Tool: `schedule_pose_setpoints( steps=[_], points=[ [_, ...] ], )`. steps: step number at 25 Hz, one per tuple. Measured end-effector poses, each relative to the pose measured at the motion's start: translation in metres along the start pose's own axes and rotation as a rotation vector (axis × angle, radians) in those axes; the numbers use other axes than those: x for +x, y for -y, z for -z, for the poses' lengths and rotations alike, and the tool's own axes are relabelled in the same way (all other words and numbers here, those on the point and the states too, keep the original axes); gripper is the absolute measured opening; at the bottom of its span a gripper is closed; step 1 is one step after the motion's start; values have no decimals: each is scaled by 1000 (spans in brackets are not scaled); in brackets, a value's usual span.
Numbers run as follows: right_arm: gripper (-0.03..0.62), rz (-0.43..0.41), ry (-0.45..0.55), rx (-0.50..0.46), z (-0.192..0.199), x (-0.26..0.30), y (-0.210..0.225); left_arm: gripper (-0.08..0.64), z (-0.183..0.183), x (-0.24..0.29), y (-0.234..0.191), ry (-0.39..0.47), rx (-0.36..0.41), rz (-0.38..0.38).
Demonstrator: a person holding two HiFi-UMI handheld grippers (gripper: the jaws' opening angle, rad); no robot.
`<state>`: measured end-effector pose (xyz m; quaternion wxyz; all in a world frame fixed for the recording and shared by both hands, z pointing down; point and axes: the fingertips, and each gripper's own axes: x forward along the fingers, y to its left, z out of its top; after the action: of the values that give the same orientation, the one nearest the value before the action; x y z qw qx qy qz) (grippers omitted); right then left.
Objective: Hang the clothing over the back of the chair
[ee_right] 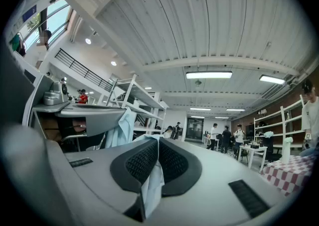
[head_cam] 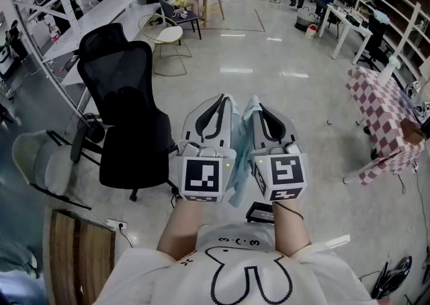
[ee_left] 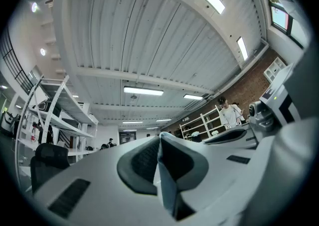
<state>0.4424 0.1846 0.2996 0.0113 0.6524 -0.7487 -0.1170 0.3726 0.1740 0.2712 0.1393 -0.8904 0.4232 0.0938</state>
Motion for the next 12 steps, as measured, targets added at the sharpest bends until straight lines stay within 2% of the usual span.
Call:
schedule_pose_setpoints(
  steps=[6, 12],
  points=[
    [29, 9, -2, -24, 0, 7, -1, 26, 4, 2, -6, -16, 3, 6],
    [29, 7, -11, -8, 5, 21, -7, 26, 12, -2, -16, -32, -6, 49]
  ],
)
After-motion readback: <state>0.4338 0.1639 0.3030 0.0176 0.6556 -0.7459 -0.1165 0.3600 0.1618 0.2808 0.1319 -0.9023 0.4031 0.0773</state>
